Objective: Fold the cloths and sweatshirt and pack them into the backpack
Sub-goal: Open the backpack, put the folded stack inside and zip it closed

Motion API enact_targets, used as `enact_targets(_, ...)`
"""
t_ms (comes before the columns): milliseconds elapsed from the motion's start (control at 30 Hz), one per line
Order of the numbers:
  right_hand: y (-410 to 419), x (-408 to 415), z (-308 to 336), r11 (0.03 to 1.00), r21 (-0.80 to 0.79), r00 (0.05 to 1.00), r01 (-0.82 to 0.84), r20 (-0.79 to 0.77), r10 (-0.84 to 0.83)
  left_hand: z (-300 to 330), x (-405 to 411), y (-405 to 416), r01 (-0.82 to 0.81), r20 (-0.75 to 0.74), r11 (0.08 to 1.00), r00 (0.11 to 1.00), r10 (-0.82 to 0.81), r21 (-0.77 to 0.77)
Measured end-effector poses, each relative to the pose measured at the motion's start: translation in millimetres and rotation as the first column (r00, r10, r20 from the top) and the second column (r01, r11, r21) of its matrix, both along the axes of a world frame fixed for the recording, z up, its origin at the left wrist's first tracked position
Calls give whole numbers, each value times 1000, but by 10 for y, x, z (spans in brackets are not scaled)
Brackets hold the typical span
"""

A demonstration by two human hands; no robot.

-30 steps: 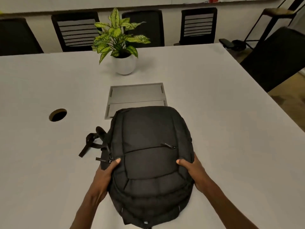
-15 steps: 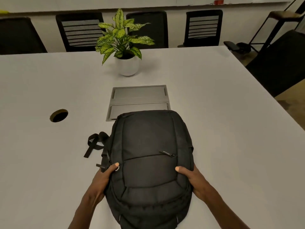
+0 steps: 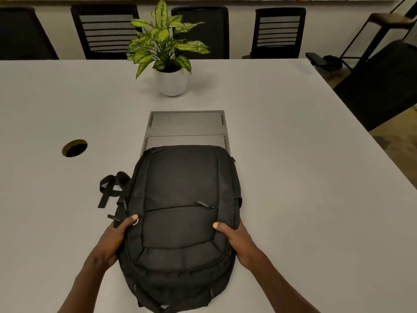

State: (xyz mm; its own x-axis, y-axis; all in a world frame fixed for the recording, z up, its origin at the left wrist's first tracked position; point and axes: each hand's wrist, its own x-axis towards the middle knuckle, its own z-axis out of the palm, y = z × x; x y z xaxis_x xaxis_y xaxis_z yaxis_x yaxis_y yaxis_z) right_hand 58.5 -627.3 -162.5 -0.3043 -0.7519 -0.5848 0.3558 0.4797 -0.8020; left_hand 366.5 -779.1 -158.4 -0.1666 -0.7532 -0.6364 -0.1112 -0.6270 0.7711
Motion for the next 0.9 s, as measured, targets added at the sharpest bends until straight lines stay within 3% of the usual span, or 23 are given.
enact_targets(167, -43, -24, 32, 998, 31, 997, -50, -63, 52, -43, 5, 98, -65, 64, 992, 995, 72, -106)
enact_targets(300, 25, 1, 65, 998, 51, 992, -29, -118, 35, 60, -66, 201, -15, 112, 984, 993, 35, -175)
enact_targets(400, 65, 17, 189, 995, 84, 988, -61, -134, 72, 129, -82, 283, 50, 225, 965, 974, 10, -258)
enact_targets(500, 108, 28, 321, 981, 167, 974, -103, -182, 133, 146, -128, 399, 31, 401, 969, 913, 73, -247)
enact_targets(600, 181, 46, 405, 961, 220, 916, -170, -325, 236, 238, -173, 565, 139, 526, 905, 844, 104, -402)
enact_targets(733, 303, 44, 519, 931, 234, 691, -280, -624, 365, 379, -240, 778, 414, 721, 775, 689, 75, -477)
enact_targets(867, 466, 74, 742, 910, 264, 218, -319, -914, 341, 633, -342, 1031, 569, 775, 639, 628, 69, -518)
enact_targets(900, 465, 68, 780, 907, 264, 146, -328, -935, 324, 658, -360, 1024, 599, 789, 616, 611, 62, -512)
